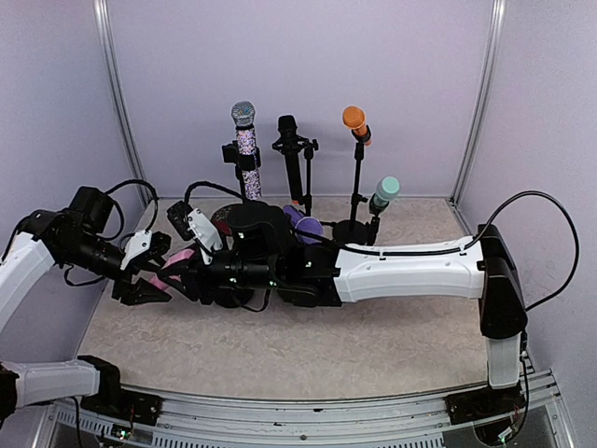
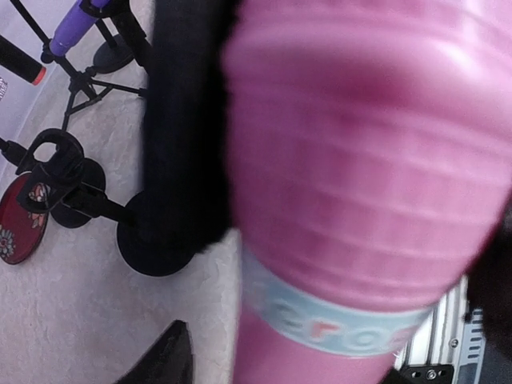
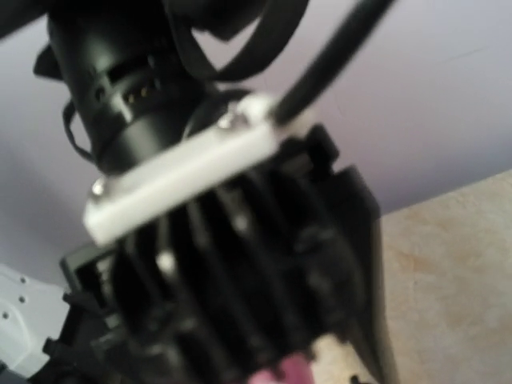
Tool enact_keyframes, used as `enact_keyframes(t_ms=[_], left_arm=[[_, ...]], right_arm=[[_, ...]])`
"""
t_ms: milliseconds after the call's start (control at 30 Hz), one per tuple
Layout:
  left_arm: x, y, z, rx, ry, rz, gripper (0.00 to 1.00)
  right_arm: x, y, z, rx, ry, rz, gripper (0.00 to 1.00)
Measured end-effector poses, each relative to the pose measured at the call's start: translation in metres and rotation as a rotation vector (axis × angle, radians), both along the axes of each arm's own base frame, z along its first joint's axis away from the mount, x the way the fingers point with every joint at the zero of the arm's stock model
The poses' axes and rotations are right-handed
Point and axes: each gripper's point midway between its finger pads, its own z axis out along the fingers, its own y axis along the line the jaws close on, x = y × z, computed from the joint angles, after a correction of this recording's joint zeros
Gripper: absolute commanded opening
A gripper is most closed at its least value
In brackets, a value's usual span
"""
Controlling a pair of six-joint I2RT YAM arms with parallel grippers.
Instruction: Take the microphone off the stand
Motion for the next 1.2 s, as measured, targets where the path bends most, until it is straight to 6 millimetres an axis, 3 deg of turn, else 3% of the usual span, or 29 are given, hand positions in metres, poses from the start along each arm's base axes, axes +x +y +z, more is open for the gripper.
enact_keyframes(t_ms=[67,167,200,267,433,700,833,1067,1200], left_arm=[[-0.001,0.0,-0.001,-0.007,0.004,0.007,0.28],[-0.003,-0.003,-0.001,-0.007,-0.03,-0.029,0.23],[-0.001,-0.003,-0.001,-0.007,-0.04,-0.029,0.23],[0.004,0.002,-0.005,0.003,-0.027,0.007,0.22],[0.04,0.041,-0.029,0.067,0.014,0.19,0.24],[0.105,0.116,-0.088,0.197,0.063,0.526,0.33],[0.138,0.146,-0.123,0.282,0.103,0.681,0.33],[0.165,0.189,-0.193,0.429,0.199,0.878,0.36],[0.181,0.204,-0.196,0.457,0.162,0.94,0.42]], right_arm=[[0.002,0.0,0.003,0.013,0.0,-0.005,0.28],[0.009,-0.002,0.005,0.03,0.015,-0.01,0.69],[0.01,-0.002,0.005,0.036,0.015,-0.015,0.78],[0.014,-0.005,0.0,0.038,0.006,-0.041,0.86],[0.024,-0.027,-0.027,-0.018,-0.013,-0.132,0.89],[0.048,-0.054,-0.031,-0.051,-0.047,-0.316,0.84],[0.064,-0.061,-0.045,-0.093,-0.059,-0.42,0.8],[0.098,-0.042,-0.107,-0.222,-0.107,-0.559,0.72],[0.115,-0.038,-0.14,-0.291,-0.125,-0.618,0.71]])
